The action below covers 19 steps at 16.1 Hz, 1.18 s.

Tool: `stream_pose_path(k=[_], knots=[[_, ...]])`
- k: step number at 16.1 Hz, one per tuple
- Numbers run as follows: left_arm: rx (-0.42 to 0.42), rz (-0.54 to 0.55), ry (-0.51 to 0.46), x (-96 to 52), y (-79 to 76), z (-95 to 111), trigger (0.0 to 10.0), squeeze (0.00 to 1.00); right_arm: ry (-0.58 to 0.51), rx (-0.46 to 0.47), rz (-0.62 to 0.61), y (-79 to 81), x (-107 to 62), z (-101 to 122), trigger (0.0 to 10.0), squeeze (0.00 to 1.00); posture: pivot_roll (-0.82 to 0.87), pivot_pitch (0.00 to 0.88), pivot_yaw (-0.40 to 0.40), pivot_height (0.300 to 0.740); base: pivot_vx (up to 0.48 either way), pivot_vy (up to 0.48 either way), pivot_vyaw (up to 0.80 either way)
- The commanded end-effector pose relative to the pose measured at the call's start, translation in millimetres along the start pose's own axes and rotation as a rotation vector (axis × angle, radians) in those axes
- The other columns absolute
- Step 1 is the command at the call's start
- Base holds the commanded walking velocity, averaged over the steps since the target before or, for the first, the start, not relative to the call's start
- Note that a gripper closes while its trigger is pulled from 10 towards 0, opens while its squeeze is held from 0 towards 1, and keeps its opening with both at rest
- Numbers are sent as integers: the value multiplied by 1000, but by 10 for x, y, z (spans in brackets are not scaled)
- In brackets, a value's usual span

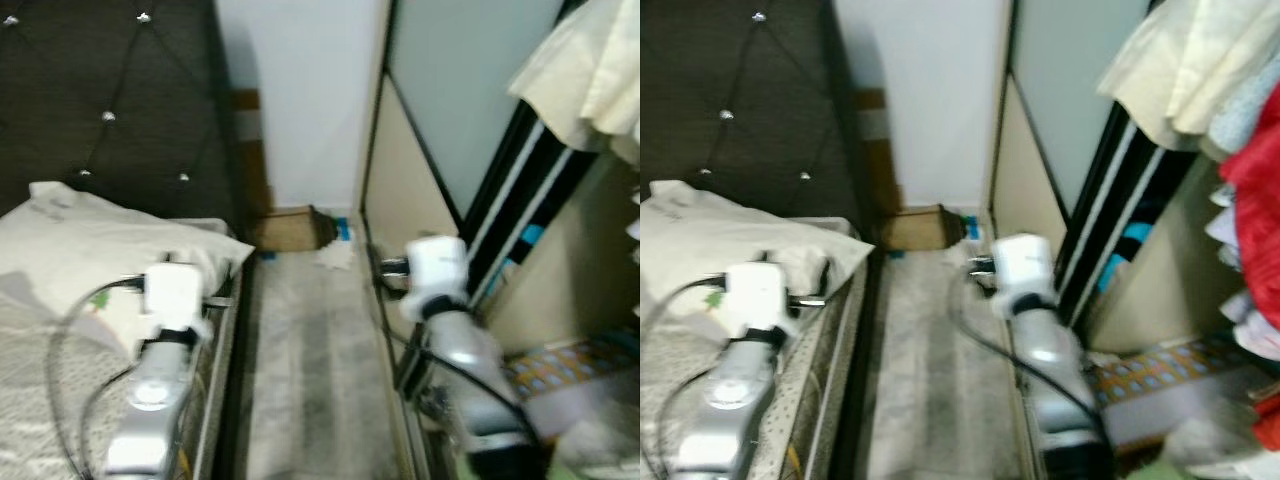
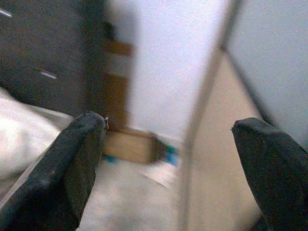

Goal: Clean up the room

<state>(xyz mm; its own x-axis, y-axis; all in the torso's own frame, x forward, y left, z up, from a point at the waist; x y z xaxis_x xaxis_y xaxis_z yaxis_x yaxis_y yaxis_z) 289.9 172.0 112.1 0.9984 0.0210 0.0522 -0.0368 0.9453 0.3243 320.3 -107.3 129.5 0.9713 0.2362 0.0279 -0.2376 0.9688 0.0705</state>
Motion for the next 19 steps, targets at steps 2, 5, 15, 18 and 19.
stream_pose_path(k=[2,5,15,18,19], knots=[[-12,-23,-15,11,-71,35,10000,0,-7,-7,-16,-81,-2,17,10000,0,-47,0,-9,740,0,0,800],[-13,-27,-19,13,-84,43,10000,0,-9,-6,-10,-74,4,20,10000,0,-47,0,-9,740,0,0,800],[-23,-25,-21,26,-120,56,10000,0,-6,4,10,-45,16,9,10000,0,-53,0,-12,740,0,0,800],[-23,-22,-24,38,-119,61,10000,0,-8,2,12,-44,29,15,10000,0,-54,0,-13,740,0,0,798],[-22,-21,-25,40,-118,63,10000,0,-8,0,14,-43,31,18,10000,0,-54,0,-13,740,0,0,794]])
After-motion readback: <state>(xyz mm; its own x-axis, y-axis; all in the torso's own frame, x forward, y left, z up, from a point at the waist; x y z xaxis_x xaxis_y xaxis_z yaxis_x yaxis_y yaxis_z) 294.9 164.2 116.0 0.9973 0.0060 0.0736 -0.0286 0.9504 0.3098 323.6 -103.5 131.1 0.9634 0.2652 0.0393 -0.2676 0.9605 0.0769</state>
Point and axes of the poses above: a point about 5 cm out from each wrist's last joint towards the gripper, its own x axis pointing out of the wrist towards the gripper, its own z axis along the axis of the wrist's last joint, y = z × x, the point moved 2 cm from there along x, pointing out of the wrist towards the gripper, and after that the axes turned 13 degrees about x, right-handed, at the moved point
